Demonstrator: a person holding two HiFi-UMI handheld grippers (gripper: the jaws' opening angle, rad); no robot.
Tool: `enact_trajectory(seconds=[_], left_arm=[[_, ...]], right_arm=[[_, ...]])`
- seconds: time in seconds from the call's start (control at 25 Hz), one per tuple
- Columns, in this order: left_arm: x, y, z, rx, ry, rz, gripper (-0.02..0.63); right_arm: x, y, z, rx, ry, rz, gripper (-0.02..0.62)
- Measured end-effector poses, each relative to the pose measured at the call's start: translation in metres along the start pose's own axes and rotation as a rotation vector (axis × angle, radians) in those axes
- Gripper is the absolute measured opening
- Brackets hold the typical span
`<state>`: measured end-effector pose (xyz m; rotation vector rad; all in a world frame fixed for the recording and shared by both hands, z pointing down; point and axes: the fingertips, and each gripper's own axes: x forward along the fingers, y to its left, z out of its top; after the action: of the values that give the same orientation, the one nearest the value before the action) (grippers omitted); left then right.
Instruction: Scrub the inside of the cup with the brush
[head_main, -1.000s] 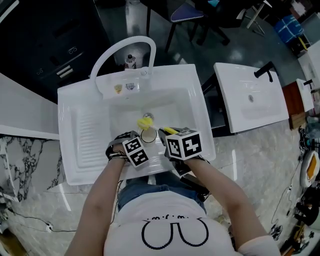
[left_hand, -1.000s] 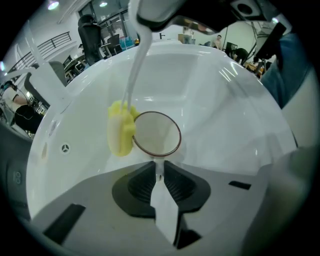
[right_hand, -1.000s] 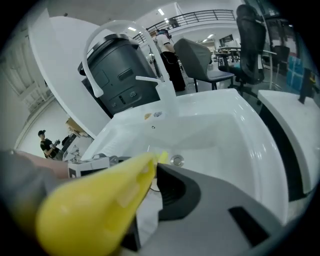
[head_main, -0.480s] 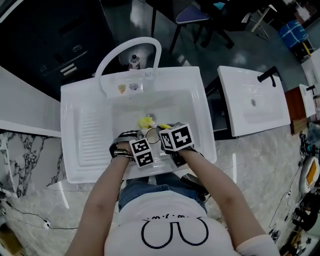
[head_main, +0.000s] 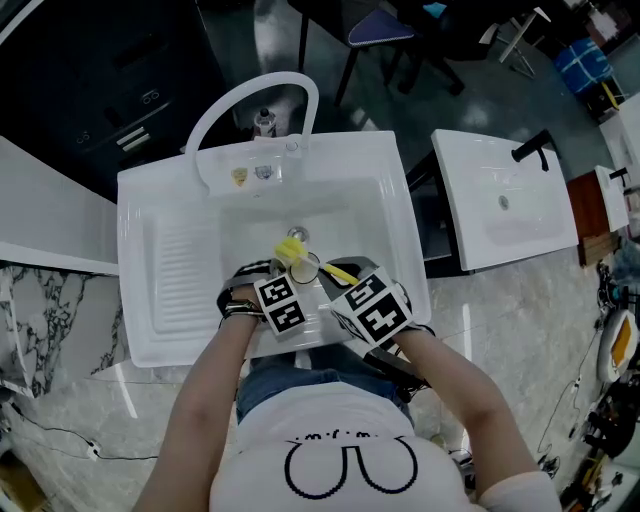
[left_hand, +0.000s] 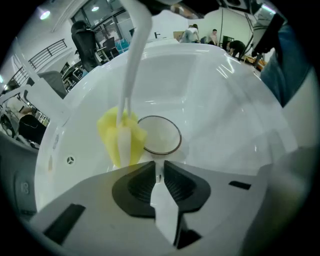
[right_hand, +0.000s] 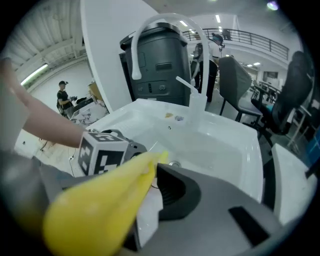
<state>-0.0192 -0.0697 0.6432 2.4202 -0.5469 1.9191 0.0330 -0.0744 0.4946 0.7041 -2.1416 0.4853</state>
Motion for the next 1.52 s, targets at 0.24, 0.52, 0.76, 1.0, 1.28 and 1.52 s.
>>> enact_trajectory(seconds=[0.24,0.52,0.76,1.0,1.28,1.52], left_arm=[[-0.002,0.007,0.004,-0.035,-0.029,0.052,0.066],[-0.004,0.017,0.003,0.0,-0.026,0.146,0.064],[-0.006,0.013,0.006,0.126,-0.027,0.177,0.064],[-0.006,0.004,0.012,0.36,-0.012,0.21,0.064],[-0.007,0.001,0.018,0.484,0.001,0.212,0.066],[-0.006,-0.005,0.02,0.523,0.016,0.22,0.064]], right_arm=[[-0.01,0.014,-0.007,-0.177,0.003,-0.039,0.04],[0.005,0.013,-0.006,-0.193,0.008,-0.025,0.038],[0.01,-0.002,-0.004,-0.037,0.032,0.047,0.038],[0.021,-0.007,-0.006,-0.037,0.122,0.072,0.038],[0.054,-0.008,-0.008,-0.046,0.18,0.073,0.038],[0.074,-0.03,-0.019,0.135,0.196,0.083,0.039]])
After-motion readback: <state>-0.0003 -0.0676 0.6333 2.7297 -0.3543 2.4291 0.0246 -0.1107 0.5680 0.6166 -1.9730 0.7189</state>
